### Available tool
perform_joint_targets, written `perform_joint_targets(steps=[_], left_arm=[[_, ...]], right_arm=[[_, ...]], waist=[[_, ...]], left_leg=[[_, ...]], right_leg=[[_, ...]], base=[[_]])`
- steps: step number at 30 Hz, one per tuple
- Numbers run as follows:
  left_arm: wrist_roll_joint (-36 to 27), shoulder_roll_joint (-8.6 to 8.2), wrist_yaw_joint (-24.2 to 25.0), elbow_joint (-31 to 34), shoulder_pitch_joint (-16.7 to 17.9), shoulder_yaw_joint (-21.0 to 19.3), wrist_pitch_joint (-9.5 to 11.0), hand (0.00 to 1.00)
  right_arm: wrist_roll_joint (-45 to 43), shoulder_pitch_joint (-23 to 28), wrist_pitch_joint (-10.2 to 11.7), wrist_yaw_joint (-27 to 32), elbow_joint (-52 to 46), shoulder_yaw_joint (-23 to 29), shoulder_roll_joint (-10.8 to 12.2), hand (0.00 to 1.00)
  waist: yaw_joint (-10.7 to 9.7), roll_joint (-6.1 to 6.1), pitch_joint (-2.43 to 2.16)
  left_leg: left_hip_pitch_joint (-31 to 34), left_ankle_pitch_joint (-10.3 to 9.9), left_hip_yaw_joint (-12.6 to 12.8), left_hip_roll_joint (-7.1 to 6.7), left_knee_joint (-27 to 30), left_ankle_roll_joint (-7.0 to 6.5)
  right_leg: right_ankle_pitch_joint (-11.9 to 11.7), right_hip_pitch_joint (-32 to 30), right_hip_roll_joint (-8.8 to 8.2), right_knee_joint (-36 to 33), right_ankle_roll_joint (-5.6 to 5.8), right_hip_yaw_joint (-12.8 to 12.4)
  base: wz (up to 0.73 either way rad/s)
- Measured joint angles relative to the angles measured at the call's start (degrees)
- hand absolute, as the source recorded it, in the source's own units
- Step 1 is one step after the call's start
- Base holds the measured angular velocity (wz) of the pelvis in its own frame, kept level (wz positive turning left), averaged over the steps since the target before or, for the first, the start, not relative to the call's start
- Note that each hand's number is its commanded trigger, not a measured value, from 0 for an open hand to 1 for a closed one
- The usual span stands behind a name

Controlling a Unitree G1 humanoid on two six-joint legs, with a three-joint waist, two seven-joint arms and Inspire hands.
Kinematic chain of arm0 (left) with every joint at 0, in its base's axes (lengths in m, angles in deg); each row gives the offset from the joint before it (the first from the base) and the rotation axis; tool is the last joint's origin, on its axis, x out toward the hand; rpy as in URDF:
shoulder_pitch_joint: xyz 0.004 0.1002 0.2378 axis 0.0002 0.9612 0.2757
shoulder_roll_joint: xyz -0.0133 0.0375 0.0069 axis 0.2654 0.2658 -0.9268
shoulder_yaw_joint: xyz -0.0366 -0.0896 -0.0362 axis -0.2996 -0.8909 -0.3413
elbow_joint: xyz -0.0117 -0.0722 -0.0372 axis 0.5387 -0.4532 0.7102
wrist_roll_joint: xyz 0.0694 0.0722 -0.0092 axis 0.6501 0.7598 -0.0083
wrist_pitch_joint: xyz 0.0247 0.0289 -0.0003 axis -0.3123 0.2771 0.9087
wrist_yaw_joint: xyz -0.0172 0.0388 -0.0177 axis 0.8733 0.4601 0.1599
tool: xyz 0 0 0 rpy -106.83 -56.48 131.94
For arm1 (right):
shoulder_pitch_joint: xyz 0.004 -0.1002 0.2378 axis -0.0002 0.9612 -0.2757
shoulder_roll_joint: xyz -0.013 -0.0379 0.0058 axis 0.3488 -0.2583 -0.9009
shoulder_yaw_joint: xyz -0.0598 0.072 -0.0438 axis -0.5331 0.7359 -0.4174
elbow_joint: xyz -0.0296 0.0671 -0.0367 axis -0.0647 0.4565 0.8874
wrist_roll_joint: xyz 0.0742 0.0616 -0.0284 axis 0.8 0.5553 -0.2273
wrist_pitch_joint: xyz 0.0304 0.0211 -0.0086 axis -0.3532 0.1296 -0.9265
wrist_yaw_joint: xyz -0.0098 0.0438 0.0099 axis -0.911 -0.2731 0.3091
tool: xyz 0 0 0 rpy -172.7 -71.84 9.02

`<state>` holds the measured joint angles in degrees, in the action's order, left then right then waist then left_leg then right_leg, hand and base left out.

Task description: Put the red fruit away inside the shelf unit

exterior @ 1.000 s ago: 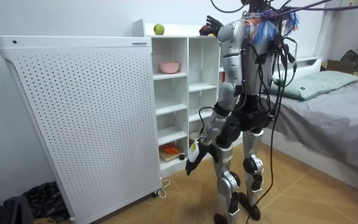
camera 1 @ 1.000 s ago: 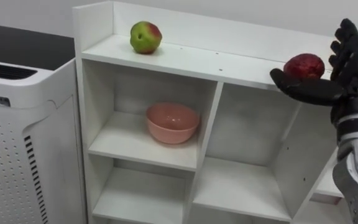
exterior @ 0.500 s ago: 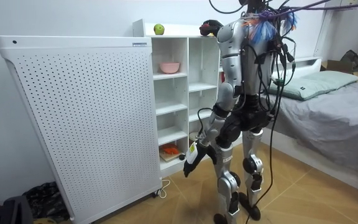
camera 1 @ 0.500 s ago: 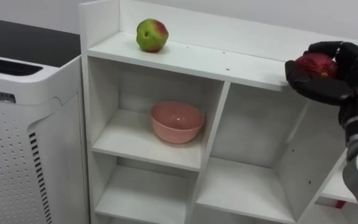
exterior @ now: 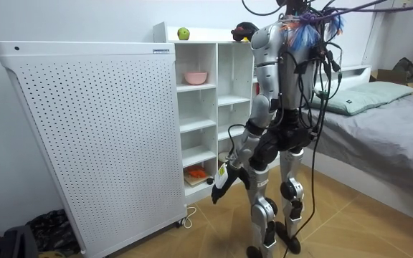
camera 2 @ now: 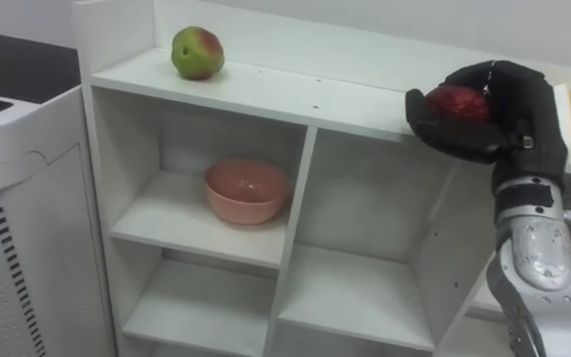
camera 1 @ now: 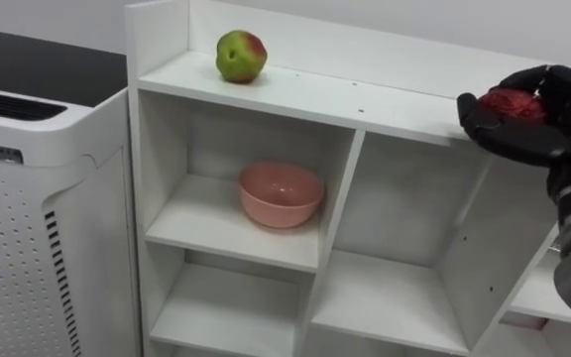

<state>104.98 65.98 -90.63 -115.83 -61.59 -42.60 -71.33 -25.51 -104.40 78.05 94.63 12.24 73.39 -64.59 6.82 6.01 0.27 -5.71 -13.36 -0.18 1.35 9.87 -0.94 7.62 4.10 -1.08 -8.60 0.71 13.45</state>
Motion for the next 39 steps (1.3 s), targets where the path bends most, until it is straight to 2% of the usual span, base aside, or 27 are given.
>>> perform_joint_targets(steps=[3, 6, 8, 12, 15, 18, 20, 25, 28, 30, 34, 36, 37, 39], left_arm=[[0.0, 0.01, -1.1, 0.0, 0.3, 0.1, 0.0, 0.00], [0.0, -0.19, -1.2, -0.2, 0.3, 0.1, 0.0, 0.00], [0.0, -0.40, -1.1, -0.6, 0.2, 0.3, -0.1, 0.00], [0.1, -0.37, -1.1, -1.2, -0.2, 0.6, -0.4, 0.00], [0.1, -0.54, -1.1, -1.2, -0.3, 1.0, -0.6, 0.00], [0.1, -0.70, -1.1, -1.2, -0.3, 1.1, -1.0, 0.00], [0.2, -0.71, -1.1, -1.2, -0.3, 1.2, -1.0, 0.00], [0.1, -0.74, -2.1, -1.1, 0.0, 1.2, -1.9, 0.00], [0.0, -0.83, -2.6, -1.3, 0.0, 1.6, -2.2, 0.00], [0.0, -1.29, -3.2, -1.4, 0.1, 1.7, -2.2, 0.00], [-0.1, -1.70, -3.3, -1.3, -0.1, 3.0, -2.2, 0.00], [-0.2, -1.72, -3.4, -1.5, -0.2, 3.7, -2.1, 0.00], [-0.5, -1.72, -3.5, -2.0, -0.8, 4.1, -2.0, 0.00], [-1.7, -1.62, -3.9, -2.4, -1.5, 4.8, -2.0, 0.00]], right_arm=[[3.1, 0.0, 0.2, -0.5, 0.0, -0.1, 0.0, 1.00], [5.0, 0.3, 0.0, -2.0, -0.6, -0.2, 0.4, 1.00], [5.3, 1.7, -0.2, -2.8, -2.8, -1.4, 0.6, 1.00], [7.1, 4.2, -1.0, -4.9, -7.5, -2.5, 1.0, 1.00], [8.4, 6.3, -2.1, -6.8, -10.6, -3.2, 2.9, 1.00], [10.0, 6.7, -3.0, -8.7, -11.3, -4.5, 3.9, 1.00], [11.2, 6.8, -3.9, -9.8, -12.5, -4.9, 4.7, 1.00], [12.6, 7.8, -4.4, -12.6, -15.8, -6.6, 4.7, 1.00], [14.0, 11.4, -4.9, -14.1, -15.8, -7.9, 5.3, 1.00], [14.8, 13.6, -5.6, -14.9, -15.7, -8.8, 5.5, 1.00], [20.3, 18.4, -6.1, -15.3, -14.9, -9.2, 6.2, 1.00], [23.2, 19.9, -6.1, -15.1, -13.8, -9.2, 7.2, 1.00], [24.6, 20.4, -6.1, -15.1, -12.3, -9.2, 8.0, 1.00], [27.7, 20.5, -6.0, -14.9, -8.8, -9.7, 8.7, 1.00]], waist=[[0.0, -0.47, -0.07], [0.0, -0.79, 0.15], [-0.3, -0.88, 0.23], [-0.2, -0.92, 0.21], [-0.2, -1.06, 0.15], [-0.4, -1.42, -0.21], [-0.3, -1.97, -0.83], [-0.3, -2.26, -1.14], [0.0, -2.29, -1.11], [0.0, -2.49, -0.90], [0.0, -3.32, -0.06], [-0.1, -3.71, 0.17], [-0.2, -4.00, 0.25], [-0.2, -4.12, 0.12]], left_leg=[[-0.2, 0.0, 0.1, 0.01, 0.0, 0.00], [-1.0, 0.0, 1.1, 0.16, -0.3, 0.02], [-0.9, 0.0, 1.9, 0.12, -0.3, 0.02], [-0.7, 0.0, 2.6, 0.12, -0.3, 0.03], [-0.8, 0.0, 3.2, 0.11, -0.3, 0.03], [-0.7, 0.0, 3.2, 0.08, -0.3, 0.02], [-0.7, 0.0, 3.1, 0.08, -0.3, 0.02], [-1.0, 0.0, 3.1, 0.11, -0.2, 0.02], [-1.1, 0.0, 3.2, 0.04, -0.2, 0.02], [-1.0, 0.0, 3.3, -0.03, -0.1, 0.00], [-0.6, 0.0, 3.3, 0.03, 0.0, -0.04], [-0.1, 0.0, 3.3, 0.07, -0.3, -0.01], [0.5, 0.0, 3.3, 0.08, -0.3, 0.01], [2.0, 0.1, 3.4, 0.06, -0.1, 0.11]], right_leg=[[0.0, 0.0, 0.05, 0.0, 0.00, -0.7], [0.0, 0.5, 0.21, 0.1, 0.00, -1.5], [0.0, 0.1, 0.24, 0.0, 0.00, -3.1], [0.0, -0.3, 0.27, 0.0, 0.00, -3.3], [0.0, -0.5, 0.32, 0.0, -0.01, -3.8], [0.0, -0.5, 0.31, 0.0, -0.04, -3.8], [0.0, -0.5, 0.27, 0.0, -0.04, -3.6], [0.0, -0.1, 0.25, 0.0, -0.04, -3.4], [0.0, 0.0, 0.15, 0.0, -0.04, -3.2], [0.0, 0.0, 0.05, 0.0, -0.04, -3.2], [-0.1, -0.4, 0.13, 0.0, -0.11, -3.2], [-0.1, -0.8, 0.20, 0.0, -0.14, -3.2], [-0.1, -1.4, 0.23, -0.1, -0.22, -3.2], [-0.3, -3.1, 0.23, -0.4, -0.39, -3.4]], base=[[-0.01], [-0.12], [-0.14], [-0.12], [-0.09], [0.00], [0.00], [0.04], [0.00], [0.00], [0.00], [0.00], [-0.05], [-0.06]])
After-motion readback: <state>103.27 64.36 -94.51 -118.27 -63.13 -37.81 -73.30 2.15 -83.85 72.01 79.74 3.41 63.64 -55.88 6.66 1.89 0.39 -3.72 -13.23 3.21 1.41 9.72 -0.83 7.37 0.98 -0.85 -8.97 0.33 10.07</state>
